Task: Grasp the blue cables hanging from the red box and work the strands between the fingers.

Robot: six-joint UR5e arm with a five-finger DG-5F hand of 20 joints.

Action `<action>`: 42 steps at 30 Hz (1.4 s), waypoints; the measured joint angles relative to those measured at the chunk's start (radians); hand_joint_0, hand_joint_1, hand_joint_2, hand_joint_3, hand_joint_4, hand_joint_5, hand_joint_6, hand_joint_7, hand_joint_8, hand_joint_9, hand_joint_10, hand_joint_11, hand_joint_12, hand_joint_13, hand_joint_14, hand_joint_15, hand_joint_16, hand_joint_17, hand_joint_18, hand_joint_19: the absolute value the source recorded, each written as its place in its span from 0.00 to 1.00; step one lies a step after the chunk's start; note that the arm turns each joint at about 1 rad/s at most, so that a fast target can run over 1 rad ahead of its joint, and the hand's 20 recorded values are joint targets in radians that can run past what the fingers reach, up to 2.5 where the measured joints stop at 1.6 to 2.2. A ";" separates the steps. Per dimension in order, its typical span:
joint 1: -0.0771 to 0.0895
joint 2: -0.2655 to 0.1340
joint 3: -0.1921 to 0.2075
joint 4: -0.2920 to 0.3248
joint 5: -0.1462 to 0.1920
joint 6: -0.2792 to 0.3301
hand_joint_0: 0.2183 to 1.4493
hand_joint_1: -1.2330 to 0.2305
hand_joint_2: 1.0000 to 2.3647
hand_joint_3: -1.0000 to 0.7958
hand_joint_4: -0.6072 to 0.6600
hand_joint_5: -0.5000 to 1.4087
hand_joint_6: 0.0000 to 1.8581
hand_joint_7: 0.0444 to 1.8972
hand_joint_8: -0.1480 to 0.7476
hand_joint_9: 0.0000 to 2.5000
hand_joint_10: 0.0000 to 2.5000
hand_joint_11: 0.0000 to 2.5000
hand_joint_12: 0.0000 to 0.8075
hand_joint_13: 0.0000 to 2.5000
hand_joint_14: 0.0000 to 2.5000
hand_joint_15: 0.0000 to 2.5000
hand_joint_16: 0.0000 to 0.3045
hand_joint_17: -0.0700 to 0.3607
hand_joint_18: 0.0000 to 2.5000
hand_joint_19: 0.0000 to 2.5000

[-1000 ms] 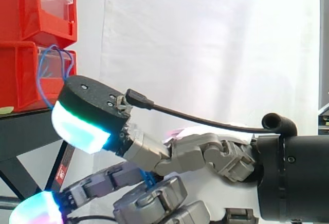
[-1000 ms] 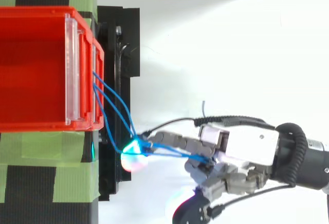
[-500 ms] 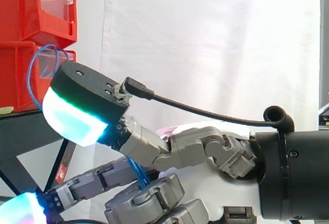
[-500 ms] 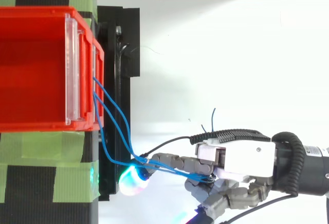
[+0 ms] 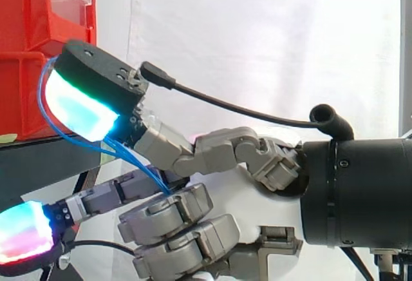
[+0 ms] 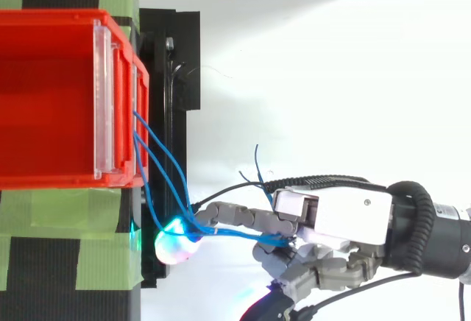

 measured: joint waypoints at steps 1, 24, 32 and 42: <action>0.000 0.000 0.001 0.000 0.000 0.000 0.38 0.53 0.00 0.00 0.73 0.28 0.01 0.44 0.54 0.41 0.92 0.75 0.54 0.42 0.96 0.49 0.21 0.50 0.54 0.65; 0.000 0.000 0.006 -0.002 0.001 0.000 0.39 0.52 0.00 0.00 0.74 0.29 0.01 0.47 0.55 0.39 1.00 0.81 0.53 0.42 1.00 0.51 0.21 0.49 0.55 0.65; 0.000 0.000 0.005 -0.002 0.001 0.000 0.39 0.52 0.00 0.00 0.73 0.28 0.01 0.46 0.55 0.38 1.00 0.81 0.53 0.41 1.00 0.52 0.21 0.49 0.56 0.66; 0.000 0.000 0.005 -0.002 0.001 0.000 0.39 0.52 0.00 0.00 0.73 0.28 0.01 0.46 0.55 0.37 1.00 0.81 0.53 0.41 1.00 0.52 0.21 0.50 0.56 0.66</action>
